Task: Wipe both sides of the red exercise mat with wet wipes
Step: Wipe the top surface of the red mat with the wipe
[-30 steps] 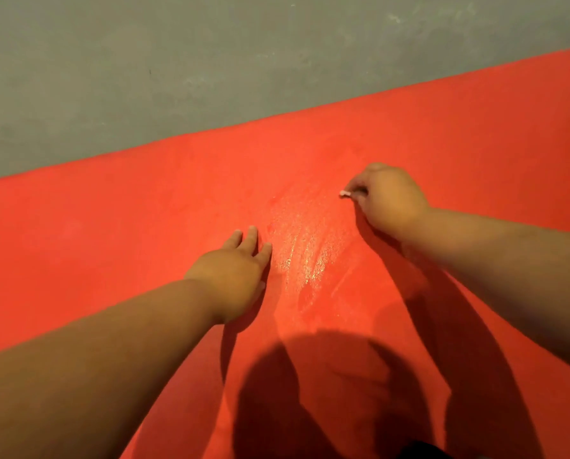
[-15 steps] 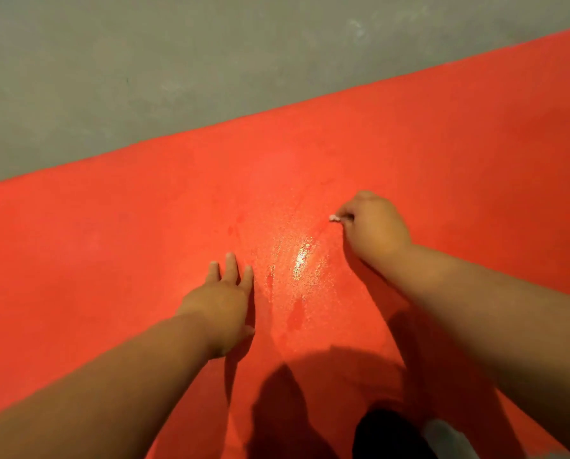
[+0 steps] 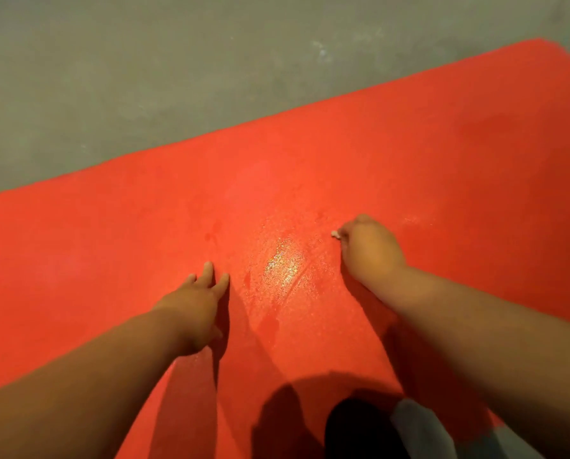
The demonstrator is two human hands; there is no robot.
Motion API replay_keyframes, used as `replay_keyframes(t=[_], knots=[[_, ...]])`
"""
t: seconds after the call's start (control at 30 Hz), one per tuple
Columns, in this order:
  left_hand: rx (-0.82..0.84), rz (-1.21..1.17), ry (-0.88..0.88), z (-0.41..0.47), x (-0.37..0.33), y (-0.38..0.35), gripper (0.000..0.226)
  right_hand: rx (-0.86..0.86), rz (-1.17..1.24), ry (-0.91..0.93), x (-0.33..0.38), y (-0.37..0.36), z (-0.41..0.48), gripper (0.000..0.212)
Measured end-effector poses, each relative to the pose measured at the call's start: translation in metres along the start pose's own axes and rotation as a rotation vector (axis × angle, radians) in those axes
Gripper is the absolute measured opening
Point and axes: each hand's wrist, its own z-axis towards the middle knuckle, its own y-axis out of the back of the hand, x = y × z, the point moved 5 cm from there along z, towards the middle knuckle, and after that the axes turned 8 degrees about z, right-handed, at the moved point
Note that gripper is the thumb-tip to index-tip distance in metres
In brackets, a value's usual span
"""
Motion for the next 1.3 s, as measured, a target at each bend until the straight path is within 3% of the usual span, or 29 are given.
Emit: replay_keyframes(t=[0.07,0.2,0.27,0.4,0.47,0.57,0.7,0.77,0.83,0.93,1.0,1.03,1.13,1.3], knots=[[0.024,-0.004,-0.006,-0.009,-0.006,-0.006,0.105,0.109,0.058,0.2,0.044,-0.03,-0.048,0.027],[0.006,-0.021,-0.011,-0.027,-0.021,-0.025,0.104,0.504,0.2,0.618,0.106,-0.061,-0.146,0.032],[-0.005,-0.038,-0.023,-0.035,-0.025,-0.034,0.104,0.424,0.171,0.496,0.081,-0.052,-0.127,0.032],[-0.01,-0.057,-0.028,-0.051,-0.031,-0.051,0.102,0.056,0.086,-0.102,-0.025,0.006,-0.06,0.024],[-0.014,-0.064,-0.025,-0.058,-0.036,-0.059,0.103,0.017,0.055,-0.204,-0.038,0.016,-0.06,0.023],[-0.005,-0.085,-0.029,-0.069,-0.045,-0.071,0.105,0.07,0.105,-0.028,0.017,-0.022,-0.093,0.025],[-0.007,-0.099,-0.045,-0.084,-0.05,-0.088,0.101,0.438,0.115,0.511,0.114,-0.076,-0.172,0.021],[-0.009,-0.1,-0.046,-0.09,-0.051,-0.095,0.099,0.509,0.111,0.607,0.119,-0.079,-0.191,0.018],[-0.019,-0.116,-0.042,-0.094,-0.052,-0.097,0.097,0.432,0.062,0.508,0.093,-0.069,-0.176,0.017],[-0.022,-0.135,-0.034,-0.098,-0.059,-0.099,0.095,0.192,0.005,0.081,0.015,-0.021,-0.129,0.015],[-0.033,-0.128,-0.018,-0.099,-0.06,-0.102,0.095,0.164,-0.047,-0.131,-0.023,0.006,-0.113,0.016],[-0.04,-0.123,-0.012,-0.099,-0.061,-0.103,0.095,0.193,-0.087,-0.152,-0.027,0.008,-0.11,0.017],[-0.055,-0.117,0.007,-0.099,-0.061,-0.106,0.094,0.315,-0.048,0.028,0.016,-0.016,-0.134,0.017],[-0.053,-0.132,0.006,-0.1,-0.061,-0.106,0.09,0.666,0.023,0.587,0.098,-0.073,-0.24,0.019]])
